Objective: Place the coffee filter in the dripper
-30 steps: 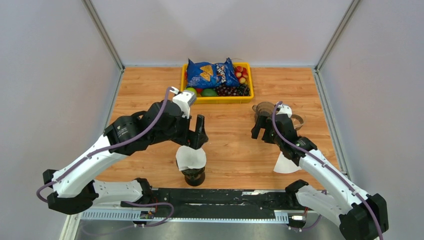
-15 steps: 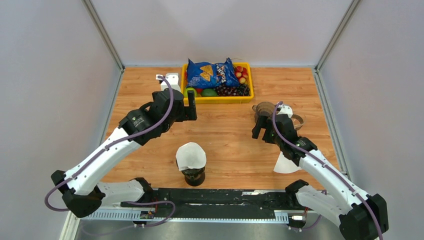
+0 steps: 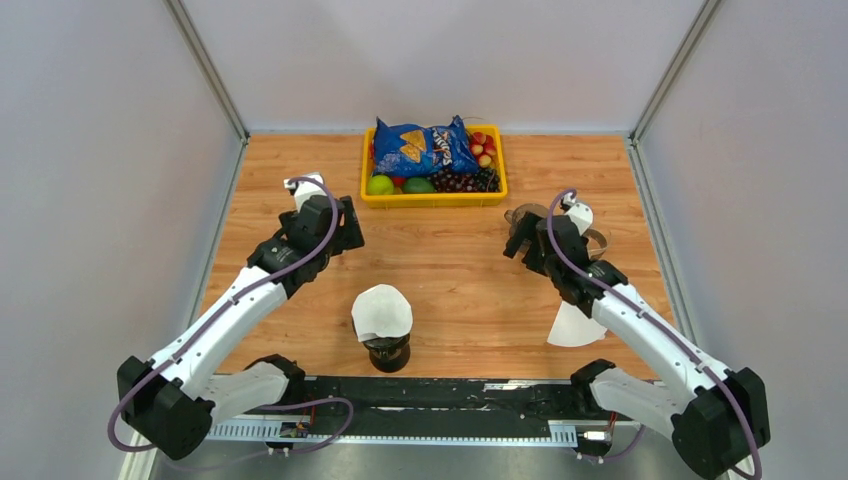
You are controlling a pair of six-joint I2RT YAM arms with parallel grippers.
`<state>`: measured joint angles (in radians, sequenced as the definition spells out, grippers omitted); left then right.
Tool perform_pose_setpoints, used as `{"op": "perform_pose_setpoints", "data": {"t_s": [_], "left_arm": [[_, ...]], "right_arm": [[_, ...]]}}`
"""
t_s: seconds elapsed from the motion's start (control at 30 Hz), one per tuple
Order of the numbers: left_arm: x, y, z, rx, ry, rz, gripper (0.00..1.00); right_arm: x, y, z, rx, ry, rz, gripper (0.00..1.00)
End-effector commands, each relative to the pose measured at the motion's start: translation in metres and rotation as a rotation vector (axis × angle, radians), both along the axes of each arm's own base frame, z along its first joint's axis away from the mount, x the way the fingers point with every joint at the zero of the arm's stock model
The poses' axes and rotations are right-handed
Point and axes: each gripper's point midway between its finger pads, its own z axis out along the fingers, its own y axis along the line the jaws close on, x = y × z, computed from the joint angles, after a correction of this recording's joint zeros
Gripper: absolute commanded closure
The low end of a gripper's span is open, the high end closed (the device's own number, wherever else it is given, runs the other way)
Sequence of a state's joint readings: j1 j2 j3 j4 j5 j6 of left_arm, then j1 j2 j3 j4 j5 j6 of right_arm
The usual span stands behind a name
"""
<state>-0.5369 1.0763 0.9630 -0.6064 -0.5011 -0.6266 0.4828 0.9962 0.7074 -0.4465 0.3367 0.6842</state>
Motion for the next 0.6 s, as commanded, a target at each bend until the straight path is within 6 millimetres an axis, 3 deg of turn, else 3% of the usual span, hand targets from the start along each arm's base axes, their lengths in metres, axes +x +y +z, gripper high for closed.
{"op": "perform_pose_setpoints", "data": {"t_s": [0.0, 0.17, 0.23, 0.37, 0.5, 0.57], "left_arm": [[0.009, 0.007, 0.012, -0.046, -0.093, 0.052, 0.00], [0.004, 0.018, 0.005, -0.011, -0.089, 0.074, 0.00], [0.003, 0.019, 0.005, -0.009, -0.093, 0.067, 0.00], [-0.001, 0.016, 0.004, -0.021, -0.100, 0.034, 0.00], [-0.005, 0.017, 0.007, -0.023, -0.109, 0.022, 0.00], [-0.006, 0.019, 0.009, -0.021, -0.116, 0.021, 0.00]], "right_arm": [[0.028, 0.011, 0.031, 0.111, -0.064, -0.096, 0.00], [0.047, 0.031, 0.038, 0.037, -0.048, 0.004, 0.01], [0.059, 0.043, 0.051, -0.120, -0.080, 0.174, 0.01], [0.082, 0.043, 0.058, -0.561, -0.091, 0.470, 0.00], [0.092, 0.069, 0.040, -0.774, -0.080, 0.891, 0.05], [0.102, 0.071, 0.032, -0.852, -0.048, 0.976, 0.05]]}}
